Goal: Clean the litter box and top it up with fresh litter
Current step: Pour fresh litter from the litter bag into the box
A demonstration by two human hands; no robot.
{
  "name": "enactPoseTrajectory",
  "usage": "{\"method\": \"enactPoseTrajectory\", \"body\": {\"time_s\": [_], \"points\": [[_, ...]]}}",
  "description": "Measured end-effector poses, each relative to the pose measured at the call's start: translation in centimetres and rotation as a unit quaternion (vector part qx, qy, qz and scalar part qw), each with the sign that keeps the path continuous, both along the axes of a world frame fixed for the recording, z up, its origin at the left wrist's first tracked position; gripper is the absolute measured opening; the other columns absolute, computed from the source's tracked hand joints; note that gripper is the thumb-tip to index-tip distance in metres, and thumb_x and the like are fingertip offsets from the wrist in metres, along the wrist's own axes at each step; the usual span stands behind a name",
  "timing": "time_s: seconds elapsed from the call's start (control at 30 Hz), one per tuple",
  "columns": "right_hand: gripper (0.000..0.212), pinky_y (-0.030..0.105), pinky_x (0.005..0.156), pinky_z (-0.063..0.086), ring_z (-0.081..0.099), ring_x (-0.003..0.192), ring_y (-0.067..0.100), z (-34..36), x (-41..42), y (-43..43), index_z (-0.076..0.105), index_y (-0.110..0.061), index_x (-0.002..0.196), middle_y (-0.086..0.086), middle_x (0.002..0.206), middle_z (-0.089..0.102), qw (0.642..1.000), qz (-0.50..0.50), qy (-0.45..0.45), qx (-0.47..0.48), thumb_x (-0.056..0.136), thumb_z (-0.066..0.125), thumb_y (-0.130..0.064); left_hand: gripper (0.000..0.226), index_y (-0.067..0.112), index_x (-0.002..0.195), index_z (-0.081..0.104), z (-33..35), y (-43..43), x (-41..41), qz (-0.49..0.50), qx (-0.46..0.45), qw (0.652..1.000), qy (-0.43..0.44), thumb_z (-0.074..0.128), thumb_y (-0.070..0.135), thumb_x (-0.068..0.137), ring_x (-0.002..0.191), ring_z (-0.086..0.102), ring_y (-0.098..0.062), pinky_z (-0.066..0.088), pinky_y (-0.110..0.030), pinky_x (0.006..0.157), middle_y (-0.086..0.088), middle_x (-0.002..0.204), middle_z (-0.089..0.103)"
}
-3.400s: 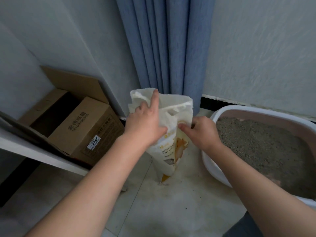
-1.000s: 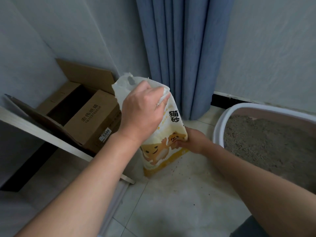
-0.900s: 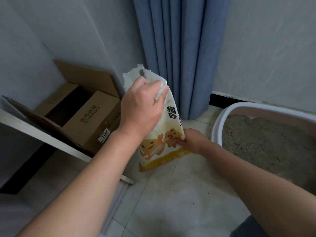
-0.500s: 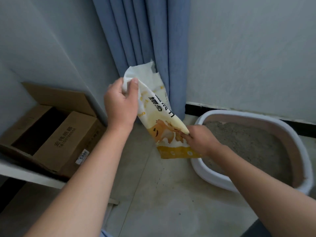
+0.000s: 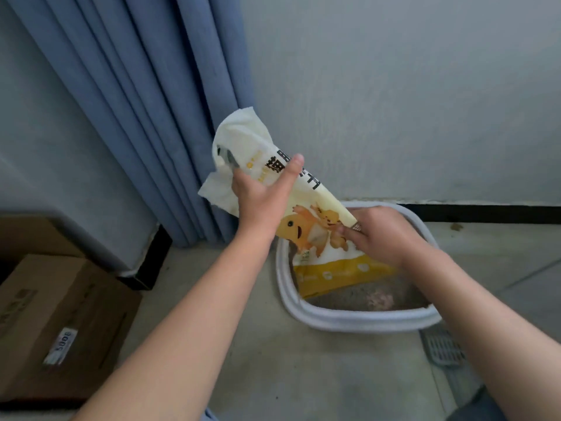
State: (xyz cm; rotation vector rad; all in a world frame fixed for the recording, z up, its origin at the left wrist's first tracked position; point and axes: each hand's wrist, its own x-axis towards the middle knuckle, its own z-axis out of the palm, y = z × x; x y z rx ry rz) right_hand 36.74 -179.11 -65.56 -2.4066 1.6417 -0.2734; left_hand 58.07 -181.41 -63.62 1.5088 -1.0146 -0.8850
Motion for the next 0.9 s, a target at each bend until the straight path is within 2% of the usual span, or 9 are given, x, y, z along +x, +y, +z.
{"method": "enactPoseTrajectory", "body": {"time_s": [0.1,0.23,0.4,0.47,0.53,0.63,0.67,0.77,0.9], "points": [[0.034,0.033,0.051,0.044,0.049,0.049,0.005,-0.8,-2.5,0.9,0.062,-0.028,0.07,-0.01,0.05,0.051,0.999,-0.038,0.01,0.005,0.094,0.054,-0.051,0.118,0.019,0.157,0.015,-1.2,0.5,-4.0,-0.061,0.083,0.995,-0.007,0.074,0.072,0.069,0.143,0.035,-0.022,0.042,-0.018,0.095,-0.002,0.158,0.026],[0.046,0.029,0.046,0.03,0.047,0.051,0.011,-1.2,-5.8,2.8,0.054,-0.018,0.065,-0.006,0.054,0.053,0.996,-0.079,0.038,0.012,0.094,0.055,-0.053,0.107,0.014,0.146,0.028,-2.1,-0.7,-7.6,-0.099,0.152,0.983,-0.001,0.075,0.071,0.069,0.131,0.046,-0.028,0.042,-0.035,0.095,-0.006,0.145,0.041],[0.049,0.031,0.047,0.028,0.041,0.049,0.009,-0.3,-9.1,4.8,0.047,-0.017,0.062,-0.004,0.053,0.05,0.994,-0.096,0.055,0.003,0.094,0.056,-0.052,0.087,0.017,0.121,0.041,-1.9,-1.4,-12.5,-0.111,0.091,0.988,-0.056,0.072,0.076,0.065,0.116,0.054,-0.023,0.048,-0.04,0.096,-0.001,0.126,0.05],[0.048,0.033,0.049,0.035,0.044,0.048,0.011,0.7,-10.3,5.4,0.048,-0.018,0.06,-0.005,0.052,0.051,0.993,-0.106,0.046,0.0,0.093,0.058,-0.052,0.078,0.019,0.11,0.046,-1.1,-1.4,-14.4,-0.125,0.06,0.988,-0.068,0.068,0.079,0.065,0.103,0.058,-0.019,0.051,-0.038,0.086,0.003,0.113,0.054],[0.047,0.034,0.054,0.044,0.051,0.052,0.019,2.1,-11.3,6.0,0.054,-0.016,0.062,-0.001,0.055,0.056,0.994,-0.106,0.036,-0.016,0.092,0.06,-0.052,0.065,0.019,0.093,0.052,-0.3,-1.1,-15.9,-0.142,0.029,0.985,-0.088,0.065,0.078,0.071,0.078,0.06,-0.013,0.047,-0.033,0.067,0.005,0.091,0.06],[0.053,0.033,0.054,0.038,0.046,0.051,0.024,3.9,-12.4,6.8,0.039,-0.021,0.054,-0.001,0.05,0.046,0.993,-0.114,0.027,-0.031,0.091,0.063,-0.05,0.064,0.021,0.062,0.047,0.7,-0.5,-17.8,-0.185,-0.015,0.975,-0.119,0.059,0.083,0.071,0.055,0.055,-0.02,0.046,-0.037,0.057,0.004,0.058,0.052],[0.053,0.033,0.053,0.036,0.044,0.049,0.022,4.3,-12.7,7.0,0.038,-0.021,0.053,-0.002,0.049,0.044,0.993,-0.116,0.019,-0.031,0.09,0.064,-0.049,0.066,0.021,0.06,0.047,1.1,-0.3,-18.4,-0.202,-0.016,0.972,-0.121,0.058,0.086,0.069,0.054,0.056,-0.023,0.052,-0.042,0.059,0.001,0.055,0.05],[0.045,0.036,0.054,0.048,0.053,0.049,0.021,5.2,-13.4,7.5,0.059,-0.016,0.064,0.001,0.053,0.056,0.993,-0.118,0.009,-0.013,0.089,0.064,-0.052,0.071,0.023,0.062,0.049,1.8,0.3,-20.1,-0.258,0.004,0.957,-0.13,0.058,0.094,0.059,0.053,0.054,-0.02,0.06,-0.051,0.066,-0.001,0.057,0.047],[0.053,0.034,0.053,0.045,0.048,0.049,0.018,5.5,-13.4,7.6,0.042,-0.015,0.056,0.002,0.053,0.053,0.991,-0.125,0.042,0.014,0.09,0.066,-0.048,0.069,0.02,0.063,0.046,1.7,1.0,-21.7,-0.319,0.03,0.927,-0.193,0.059,0.087,0.061,0.055,0.06,-0.019,0.061,-0.05,0.067,0.003,0.056,0.053]]}}
